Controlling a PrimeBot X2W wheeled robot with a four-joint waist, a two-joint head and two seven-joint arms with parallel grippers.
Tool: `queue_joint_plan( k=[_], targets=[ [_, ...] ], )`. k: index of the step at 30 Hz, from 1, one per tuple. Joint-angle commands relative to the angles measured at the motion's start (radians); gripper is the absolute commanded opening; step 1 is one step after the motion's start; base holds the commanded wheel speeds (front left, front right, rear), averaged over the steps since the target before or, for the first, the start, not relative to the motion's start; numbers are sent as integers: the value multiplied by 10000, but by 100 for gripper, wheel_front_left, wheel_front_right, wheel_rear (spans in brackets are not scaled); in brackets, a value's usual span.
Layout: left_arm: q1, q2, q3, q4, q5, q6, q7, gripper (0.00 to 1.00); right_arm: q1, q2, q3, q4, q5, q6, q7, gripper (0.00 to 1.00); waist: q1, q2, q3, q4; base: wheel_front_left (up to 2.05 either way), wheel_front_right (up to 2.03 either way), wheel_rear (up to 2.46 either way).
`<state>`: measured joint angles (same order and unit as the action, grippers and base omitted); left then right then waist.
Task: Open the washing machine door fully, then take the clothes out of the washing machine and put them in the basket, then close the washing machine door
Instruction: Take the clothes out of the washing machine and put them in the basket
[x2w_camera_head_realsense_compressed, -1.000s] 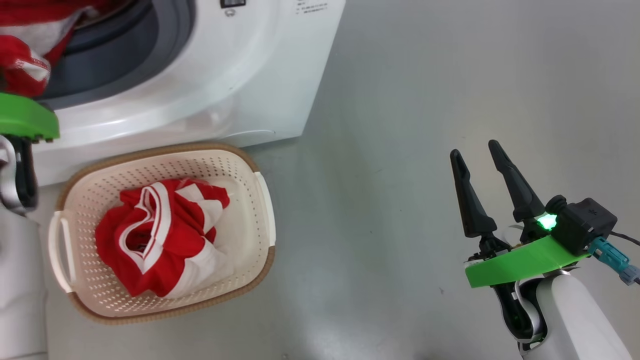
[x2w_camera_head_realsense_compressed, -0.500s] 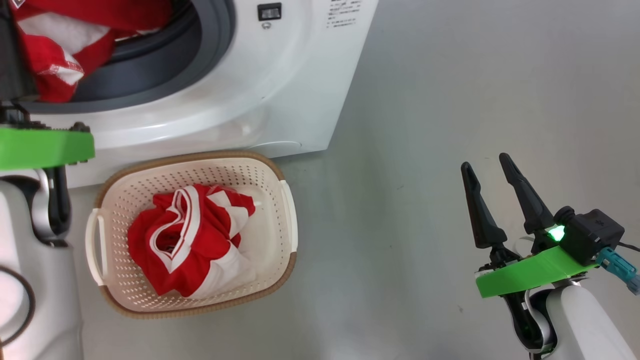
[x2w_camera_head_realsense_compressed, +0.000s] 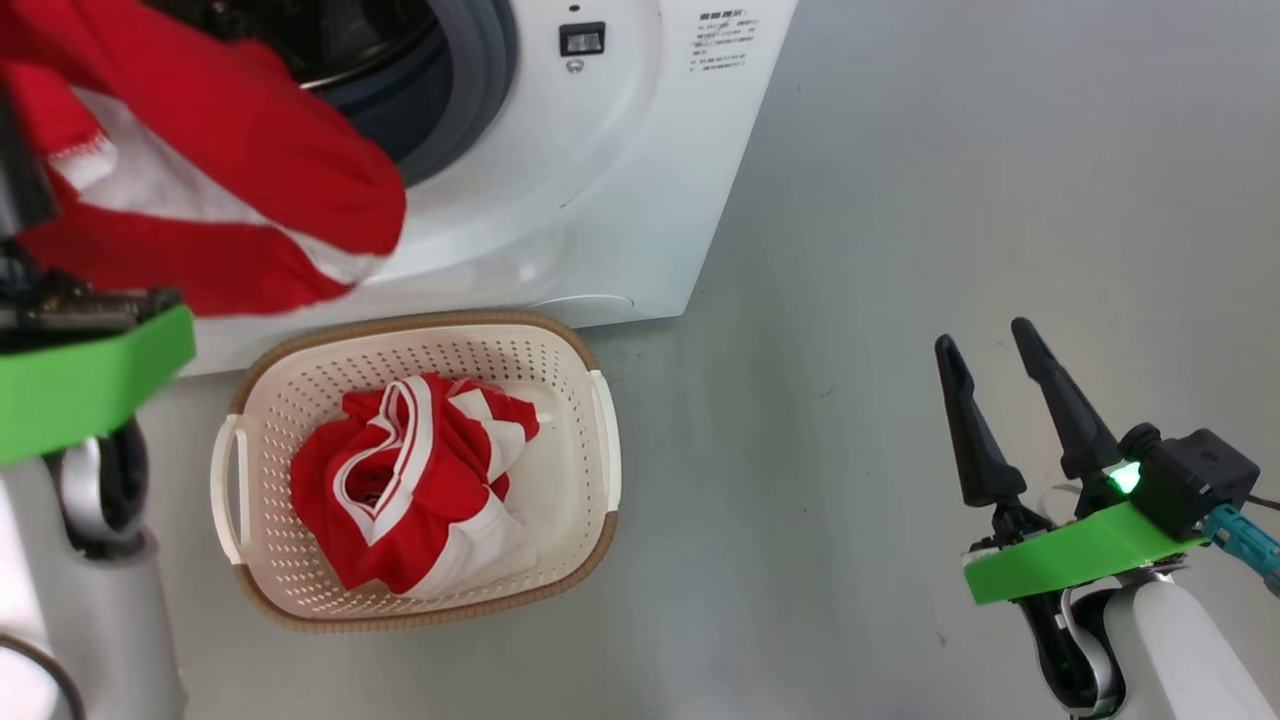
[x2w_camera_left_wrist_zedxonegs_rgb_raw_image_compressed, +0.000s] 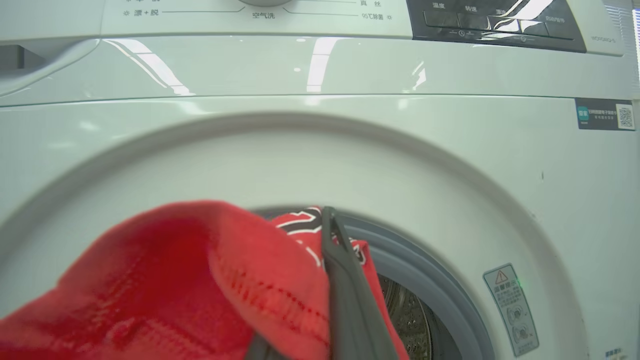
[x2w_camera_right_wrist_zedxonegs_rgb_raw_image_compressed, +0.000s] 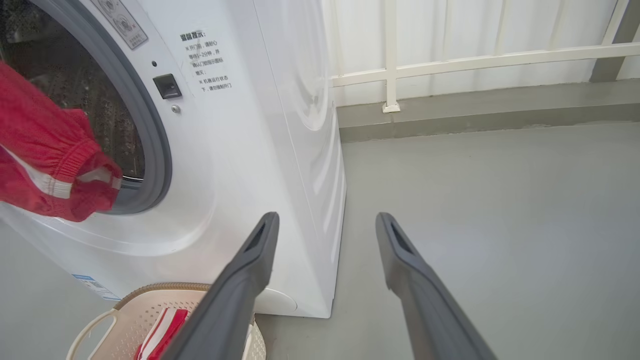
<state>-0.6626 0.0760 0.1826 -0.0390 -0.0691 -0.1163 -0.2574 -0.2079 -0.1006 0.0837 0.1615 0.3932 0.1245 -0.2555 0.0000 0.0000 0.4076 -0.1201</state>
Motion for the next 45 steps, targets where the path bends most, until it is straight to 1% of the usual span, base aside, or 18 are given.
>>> queue_joint_plan(
  k=[1, 8, 13, 19, 23, 32, 38, 45],
  targets=[
    [366, 197, 116, -302, 130, -78, -44, 0, 132, -135, 232, -251, -151, 62, -63, 100, 0, 0, 9, 19, 0, 0, 0],
    [1057, 25, 76, 131, 58, -91, -44, 2, 105, -158, 291, -286, -140, 62, -63, 100, 0, 0, 134, 16, 0, 0, 0],
    [1651, -138, -43, 789, -207, -103, -44, 0, 62, -172, 233, -327, -132, 62, -63, 100, 0, 0, 363, 56, 0, 0, 0],
    [2238, -234, -205, 1570, -368, -66, -44, 0, -27, -141, 240, -374, -150, 62, -63, 100, 0, 0, 644, 108, 0, 0, 0],
    [2380, -250, -406, 2328, -265, -11, -44, 0, -161, -143, 286, -380, -141, 62, -63, 100, 0, 0, 894, 121, 0, 0, 0],
    [2027, -256, -358, 4322, -277, 102, -44, 0, -524, -52, 389, -441, -116, 62, -63, 100, 0, 0, 1645, -51, 0, 0, 0],
    [1536, -238, -511, 5785, 23, 23, -44, 0, -745, 28, 426, -464, -129, 62, -63, 100, 0, 0, 2253, -134, 0, 0, 0],
    [676, -19, -908, 7759, 217, -81, -44, 0, -1064, 109, 490, -507, -128, 62, -63, 100, 0, 0, 2910, -251, 0, 0, 0]
  ],
)
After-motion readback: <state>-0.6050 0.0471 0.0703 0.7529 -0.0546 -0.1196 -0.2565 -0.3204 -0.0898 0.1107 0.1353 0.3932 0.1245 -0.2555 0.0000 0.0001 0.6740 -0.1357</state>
